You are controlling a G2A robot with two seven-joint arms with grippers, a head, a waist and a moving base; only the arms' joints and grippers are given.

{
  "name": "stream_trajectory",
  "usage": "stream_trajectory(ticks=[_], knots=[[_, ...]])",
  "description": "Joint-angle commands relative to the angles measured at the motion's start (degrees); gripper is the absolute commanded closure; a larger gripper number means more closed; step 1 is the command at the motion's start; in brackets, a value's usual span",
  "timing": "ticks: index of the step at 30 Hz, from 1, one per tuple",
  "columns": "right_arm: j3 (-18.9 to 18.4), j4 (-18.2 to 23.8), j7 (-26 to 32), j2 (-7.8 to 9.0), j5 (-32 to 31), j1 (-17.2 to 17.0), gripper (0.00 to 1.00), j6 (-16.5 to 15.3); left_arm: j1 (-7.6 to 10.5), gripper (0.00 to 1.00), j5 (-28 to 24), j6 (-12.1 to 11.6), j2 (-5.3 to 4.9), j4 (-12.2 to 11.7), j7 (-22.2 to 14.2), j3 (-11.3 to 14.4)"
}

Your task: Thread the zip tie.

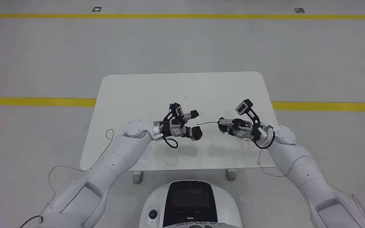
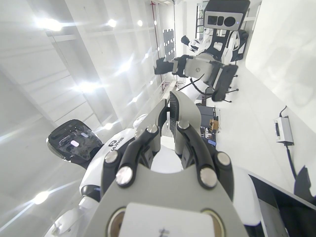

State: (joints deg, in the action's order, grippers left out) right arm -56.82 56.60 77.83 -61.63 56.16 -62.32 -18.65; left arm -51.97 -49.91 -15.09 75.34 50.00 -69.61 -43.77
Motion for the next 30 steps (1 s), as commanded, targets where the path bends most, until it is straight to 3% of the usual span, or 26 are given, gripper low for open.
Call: stream_trajectory(ticks=[1,4,9,16,21,30], knots=[[-0.67,0.83,0.41,0.13,-0.10,-0.58,1.00,0.50,0.30,0.00,1.62,1.15,0.05,0.85,-0.01,0.64],[-1.31,1.42,0.76,0.21,-0.57,-1.06,1.00,1.37,1.04,0.00,2.60,2.91,0.33,1.29,-0.58,1.58],[-2.06,1.67,0.55,0.13,-1.23,-1.29,1.00,1.72,2.34,0.00,3.06,3.70,1.02,1.00,-1.16,2.82],[-2.04,1.80,0.15,0.11,-1.30,-1.39,1.00,1.80,2.25,0.00,3.24,3.78,1.01,1.10,-0.80,2.87],[-2.75,4.51,-1.64,0.22,-2.61,-2.73,1.00,3.72,1.59,0.00,4.84,4.74,0.74,4.01,1.34,2.81],[-3.92,5.19,-1.79,0.21,-3.75,-3.41,1.00,5.43,2.63,0.00,5.41,6.71,1.07,4.65,1.11,3.45]])
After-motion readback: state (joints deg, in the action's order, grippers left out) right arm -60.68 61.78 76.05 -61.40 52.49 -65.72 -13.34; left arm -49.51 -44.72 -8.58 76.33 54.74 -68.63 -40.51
